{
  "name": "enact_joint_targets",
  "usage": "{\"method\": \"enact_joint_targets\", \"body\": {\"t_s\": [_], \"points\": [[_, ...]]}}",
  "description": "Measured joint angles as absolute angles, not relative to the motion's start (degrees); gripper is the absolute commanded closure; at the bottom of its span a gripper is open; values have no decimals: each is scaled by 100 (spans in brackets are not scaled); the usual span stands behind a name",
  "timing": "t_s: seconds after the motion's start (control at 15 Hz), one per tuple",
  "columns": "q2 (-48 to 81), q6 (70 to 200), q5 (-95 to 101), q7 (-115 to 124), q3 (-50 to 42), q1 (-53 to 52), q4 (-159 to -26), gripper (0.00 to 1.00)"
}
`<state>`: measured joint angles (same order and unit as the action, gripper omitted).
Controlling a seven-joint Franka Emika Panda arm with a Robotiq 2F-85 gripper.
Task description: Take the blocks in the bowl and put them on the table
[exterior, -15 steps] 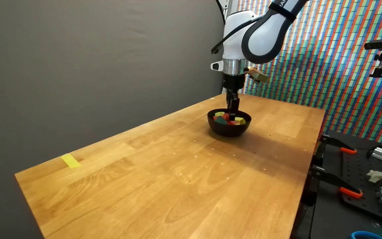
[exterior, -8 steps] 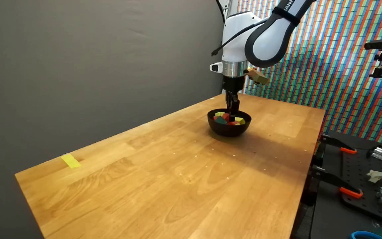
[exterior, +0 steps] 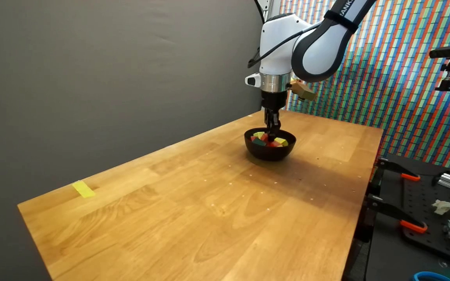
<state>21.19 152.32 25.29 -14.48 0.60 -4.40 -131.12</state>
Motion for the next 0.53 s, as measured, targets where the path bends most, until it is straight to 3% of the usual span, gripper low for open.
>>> {"method": "enact_joint_targets", "body": {"t_s": [0.13, 0.2, 0.33, 0.53], "points": [[2127, 15232, 2633, -1337, 48, -499, -13120, 93], [2127, 15232, 2681, -1287, 35, -528, -13120, 69], [2114, 15219, 2856, -1152, -28, -605, -13118, 63], [1998, 15135, 3145, -928, -145, -723, -13119, 38]]}}
